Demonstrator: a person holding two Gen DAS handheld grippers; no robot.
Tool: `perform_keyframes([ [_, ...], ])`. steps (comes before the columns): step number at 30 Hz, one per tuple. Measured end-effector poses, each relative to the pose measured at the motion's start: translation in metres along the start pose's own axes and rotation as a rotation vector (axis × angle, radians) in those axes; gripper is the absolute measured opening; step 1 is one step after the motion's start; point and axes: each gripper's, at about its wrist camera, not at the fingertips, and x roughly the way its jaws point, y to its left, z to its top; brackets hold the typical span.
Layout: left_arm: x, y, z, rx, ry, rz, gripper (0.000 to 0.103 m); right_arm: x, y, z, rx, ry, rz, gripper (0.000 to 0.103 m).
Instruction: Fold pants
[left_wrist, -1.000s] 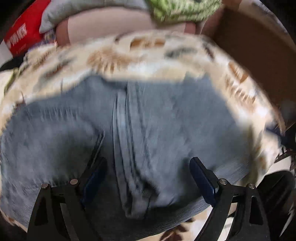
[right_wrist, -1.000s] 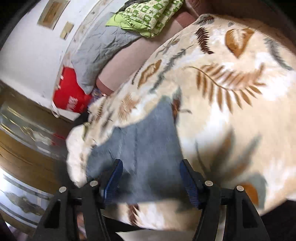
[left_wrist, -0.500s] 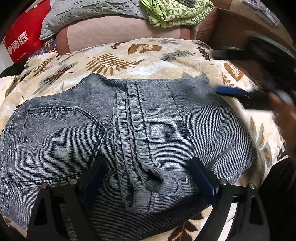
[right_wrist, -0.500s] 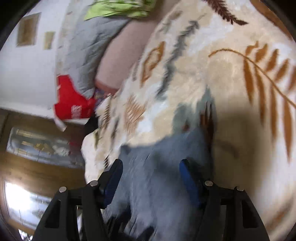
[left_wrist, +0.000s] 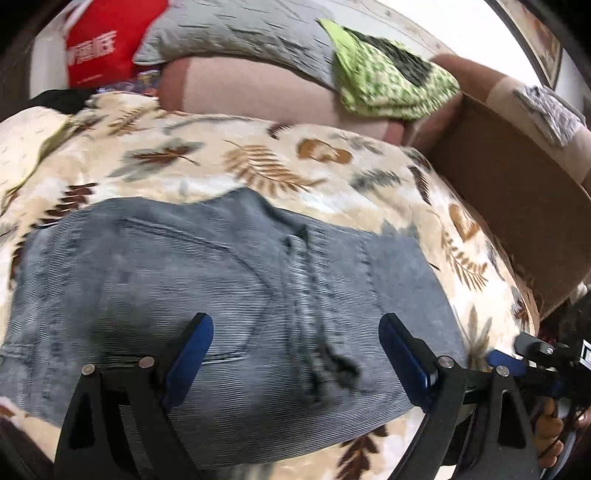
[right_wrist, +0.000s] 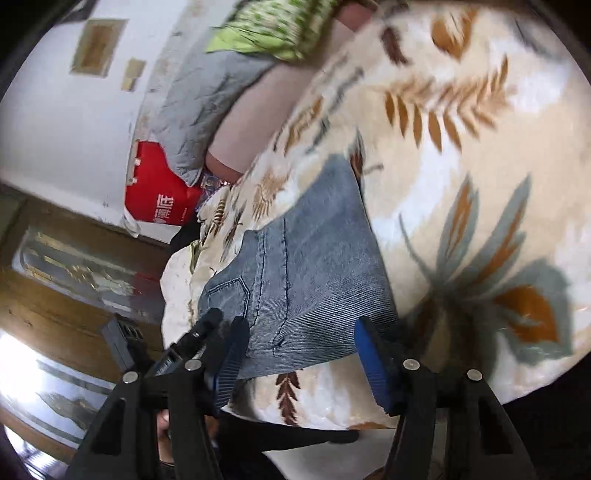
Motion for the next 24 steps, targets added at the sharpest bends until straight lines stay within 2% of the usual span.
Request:
perform_keyframes([
  [2, -0.002, 0.013, -0.002, -0.03, 0.005, 0.005, 0.091, -0.012, 0.0, -0.004, -0.02, -0.03, -0.016, 0.063],
  [5, -0.002, 0.029, -0.007, -0.059, -0.002, 0.029, 0.091, -0.019, -0.001, -0.013, -0.04, -0.052, 0.01, 0.063],
  [8, -0.001, 0.036, -0.01, -0.062, -0.019, 0.026, 0.091, -0.025, -0.003, -0.017, -0.063, -0.065, 0.064, 0.063],
  [12, -0.002, 0.034, -0.013, -0.02, -0.05, 0.025, 0.091, -0.035, -0.016, -0.015, -0.021, -0.099, 0.121, 0.063],
  [17, -0.002, 0.034, -0.015, -0.003, -0.054, 0.025, 0.091, -0.039, -0.018, -0.012, -0.005, -0.117, 0.131, 0.063],
  [24, -0.013, 0.039, -0.014, -0.032, -0.073, 0.021, 0.091, -0.035, -0.018, -0.012, -0.013, -0.106, 0.113, 0.063],
])
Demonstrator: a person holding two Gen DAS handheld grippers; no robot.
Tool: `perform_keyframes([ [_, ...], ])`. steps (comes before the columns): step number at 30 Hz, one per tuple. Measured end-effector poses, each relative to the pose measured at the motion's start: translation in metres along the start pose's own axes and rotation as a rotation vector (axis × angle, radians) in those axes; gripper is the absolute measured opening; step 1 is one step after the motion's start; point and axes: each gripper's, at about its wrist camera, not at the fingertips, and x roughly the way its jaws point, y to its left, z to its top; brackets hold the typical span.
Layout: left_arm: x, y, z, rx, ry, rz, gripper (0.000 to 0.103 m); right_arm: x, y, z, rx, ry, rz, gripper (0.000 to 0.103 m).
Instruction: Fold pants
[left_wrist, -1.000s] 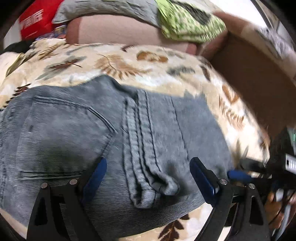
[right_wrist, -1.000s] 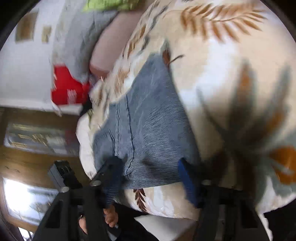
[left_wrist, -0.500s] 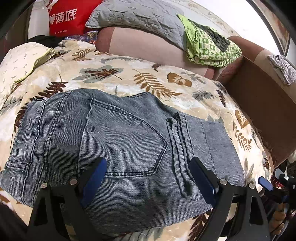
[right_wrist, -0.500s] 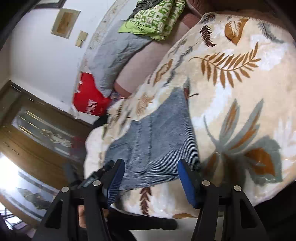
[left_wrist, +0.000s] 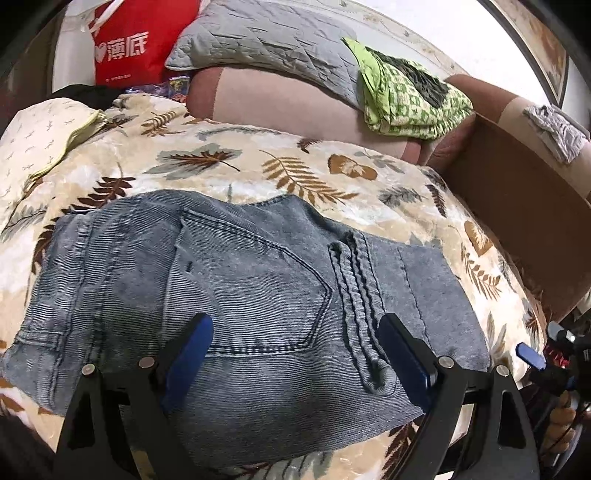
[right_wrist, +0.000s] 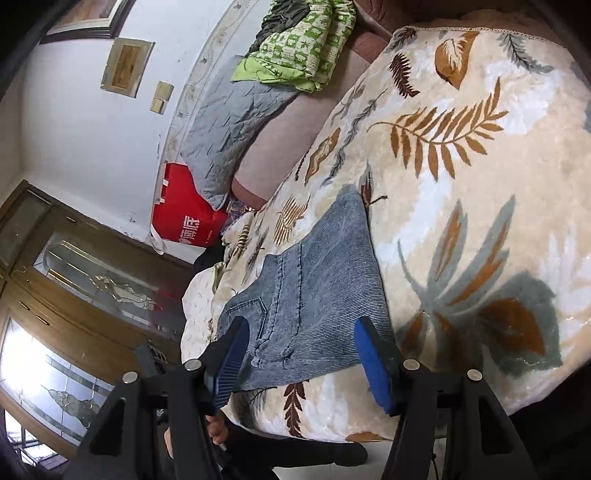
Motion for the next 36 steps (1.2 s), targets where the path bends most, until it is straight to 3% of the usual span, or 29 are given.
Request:
perform_keyframes([
  [11, -0.01, 0.019, 0.0, -0.047, -0.021, 0.021, 0.091, 0.012, 0.004, 0.001, -0.001, 0.036, 0.006, 0.064],
  [20, -0.026, 0.04, 0.002, -0.124, -0.032, 0.045, 0.091, 0.067, 0.037, 0.015, -0.092, 0.191, 0.032, 0.064],
  [22, -0.034, 0.051, 0.002, -0.169, -0.045, 0.047, 0.091, 0.086, 0.032, 0.015, -0.084, 0.221, 0.004, 0.066],
  [25, -0.047, 0.073, 0.003, -0.252, -0.07, 0.055, 0.091, 0.117, 0.012, 0.007, -0.061, 0.333, -0.163, 0.069],
  [28, -0.062, 0.1, -0.002, -0.36, -0.098, 0.066, 0.091, 0.114, 0.033, 0.012, -0.105, 0.302, -0.188, 0.069],
  [31, -0.074, 0.126, -0.009, -0.463, -0.12, 0.065, 0.091, 0.12, 0.066, 0.016, -0.169, 0.29, -0.144, 0.069],
  [34, -0.082, 0.149, -0.016, -0.548, -0.143, 0.068, 0.091, 0.145, 0.095, 0.007, -0.195, 0.363, -0.024, 0.069],
  [36, -0.085, 0.161, -0.021, -0.61, -0.146, 0.046, 0.091, 0.174, 0.095, -0.008, -0.203, 0.428, -0.019, 0.071],
])
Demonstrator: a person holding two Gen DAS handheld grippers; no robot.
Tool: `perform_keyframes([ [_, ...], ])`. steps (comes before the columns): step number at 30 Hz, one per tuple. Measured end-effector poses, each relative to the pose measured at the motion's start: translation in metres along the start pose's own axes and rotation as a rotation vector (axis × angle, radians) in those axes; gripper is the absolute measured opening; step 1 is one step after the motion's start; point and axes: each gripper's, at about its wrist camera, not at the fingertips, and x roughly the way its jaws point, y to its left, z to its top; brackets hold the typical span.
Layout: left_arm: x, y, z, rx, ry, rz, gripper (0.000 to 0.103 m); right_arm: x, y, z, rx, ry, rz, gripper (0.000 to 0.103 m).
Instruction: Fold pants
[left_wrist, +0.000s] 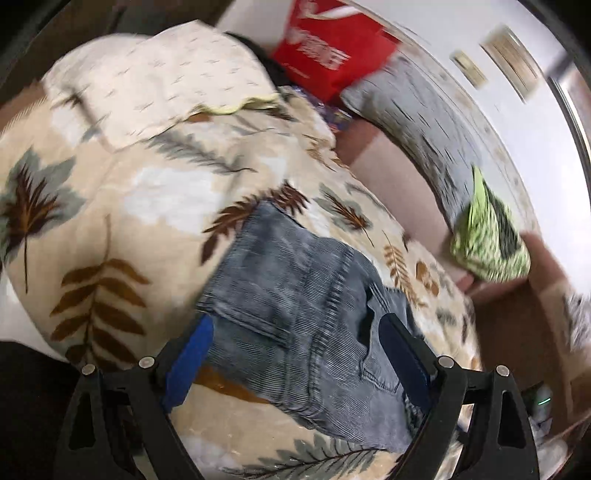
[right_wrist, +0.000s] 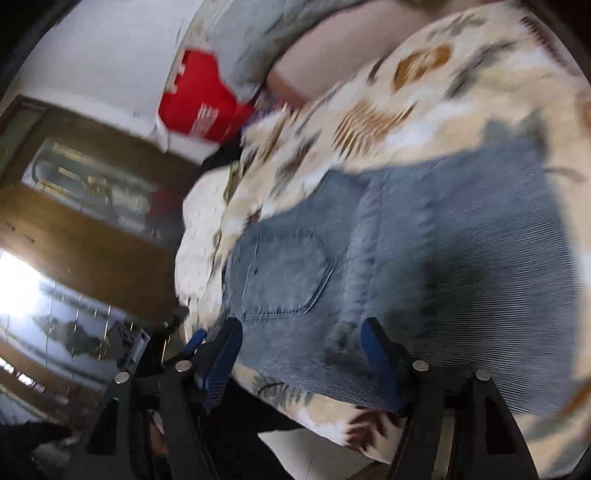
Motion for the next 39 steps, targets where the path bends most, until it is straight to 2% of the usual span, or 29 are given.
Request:
perform_keyframes([
  [2, -0.001, 0.011, 0.002, -0.066, 0.014, -0.024, 0.091, 0.031, -0.021, -0.006, 0.057, 0.083, -0.097, 0.071],
  [4, -0.003, 0.02, 0.003, -0.119, 0.032, -0.057, 0.091, 0.028, -0.016, -0.004, 0.044, 0.041, -0.094, 0.071],
  [8, -0.005, 0.026, -0.002, -0.181, 0.057, -0.101, 0.091, 0.014, 0.004, 0.0, 0.021, 0.012, -0.138, 0.071],
  [12, 0.003, 0.025, -0.011, -0.219, 0.105, -0.123, 0.091, 0.025, 0.02, -0.001, -0.025, 0.04, -0.059, 0.072],
  [14, 0.009, 0.025, -0.015, -0.231, 0.137, -0.128, 0.091, 0.048, 0.0, -0.006, 0.019, 0.102, -0.106, 0.072],
  [15, 0.012, 0.023, -0.017, -0.231, 0.149, -0.128, 0.091, 0.048, -0.008, -0.007, 0.047, 0.068, -0.079, 0.072],
  [18, 0.023, 0.023, -0.019, -0.224, 0.166, -0.102, 0.091, 0.04, -0.007, -0.006, 0.057, 0.061, -0.057, 0.072],
  [20, 0.038, 0.026, -0.021, -0.255, 0.213, -0.107, 0.091, 0.039, -0.007, -0.007, 0.045, 0.064, -0.06, 0.072],
  [27, 0.044, 0.029, -0.011, -0.303, 0.167, -0.113, 0.089, 0.031, -0.005, -0.011, 0.037, 0.046, -0.039, 0.072],
  [28, 0.043, 0.028, -0.009, -0.295, 0.144, -0.109, 0.073, 0.029, -0.004, -0.01, 0.029, 0.05, -0.041, 0.072],
  [29, 0.044, 0.027, -0.008, -0.277, 0.147, -0.08, 0.042, 0.026, -0.005, -0.01, 0.026, 0.052, -0.041, 0.072],
  [30, 0.047, 0.027, -0.006, -0.261, 0.158, -0.043, 0.028, 0.026, -0.005, -0.01, 0.026, 0.055, -0.04, 0.072],
  [31, 0.048, 0.03, -0.006, -0.264, 0.162, -0.025, 0.022, 0.026, -0.006, -0.01, 0.032, 0.058, -0.037, 0.072],
  [35, 0.049, 0.03, -0.007, -0.253, 0.15, -0.036, 0.016, 0.025, -0.005, -0.008, 0.037, 0.078, -0.056, 0.072],
  [39, 0.05, 0.028, -0.007, -0.227, 0.143, -0.035, 0.015, 0.023, 0.017, 0.001, -0.008, 0.09, -0.076, 0.072],
])
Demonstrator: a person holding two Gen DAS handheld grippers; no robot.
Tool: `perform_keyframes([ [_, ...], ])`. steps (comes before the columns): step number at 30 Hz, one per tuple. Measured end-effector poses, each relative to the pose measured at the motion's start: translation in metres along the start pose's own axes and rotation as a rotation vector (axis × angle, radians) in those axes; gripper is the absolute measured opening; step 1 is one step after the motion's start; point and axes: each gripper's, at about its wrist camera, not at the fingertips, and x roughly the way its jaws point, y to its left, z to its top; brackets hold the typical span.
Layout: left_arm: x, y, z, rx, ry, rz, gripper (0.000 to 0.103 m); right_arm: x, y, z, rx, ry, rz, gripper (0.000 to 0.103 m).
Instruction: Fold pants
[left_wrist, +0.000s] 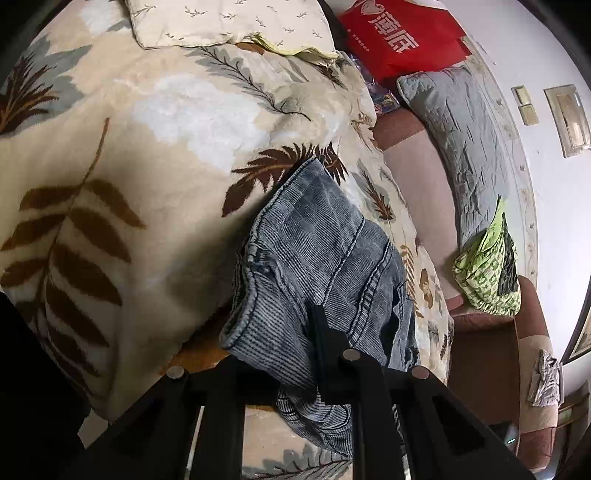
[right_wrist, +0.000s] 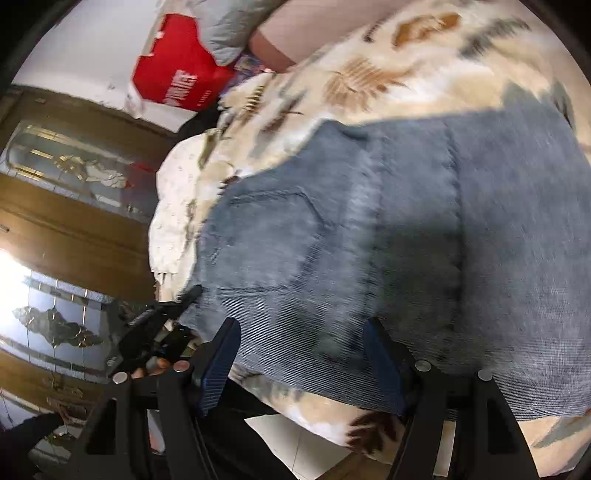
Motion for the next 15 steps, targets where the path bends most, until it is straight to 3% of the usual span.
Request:
perform_keyframes([
  [4, 0.002, -0.001, 0.0, 0.02, -0.002, 0.001, 0.015, 0.013, 0.03, 0.027, -0.056, 0.015, -0.002, 0.072],
  [8, 0.003, -0.001, 0.0, 0.044, -0.002, 0.002, 0.015, 0.047, 0.043, 0.068, -0.019, 0.036, 0.017, 0.072],
  [11, 0.006, -0.004, 0.001, 0.065, 0.001, 0.006, 0.016, 0.098, 0.024, 0.086, 0.06, 0.148, -0.116, 0.072],
  [15, 0.008, -0.004, 0.003, 0.062, -0.001, 0.012, 0.018, 0.093, 0.029, 0.088, 0.085, 0.135, -0.103, 0.073],
])
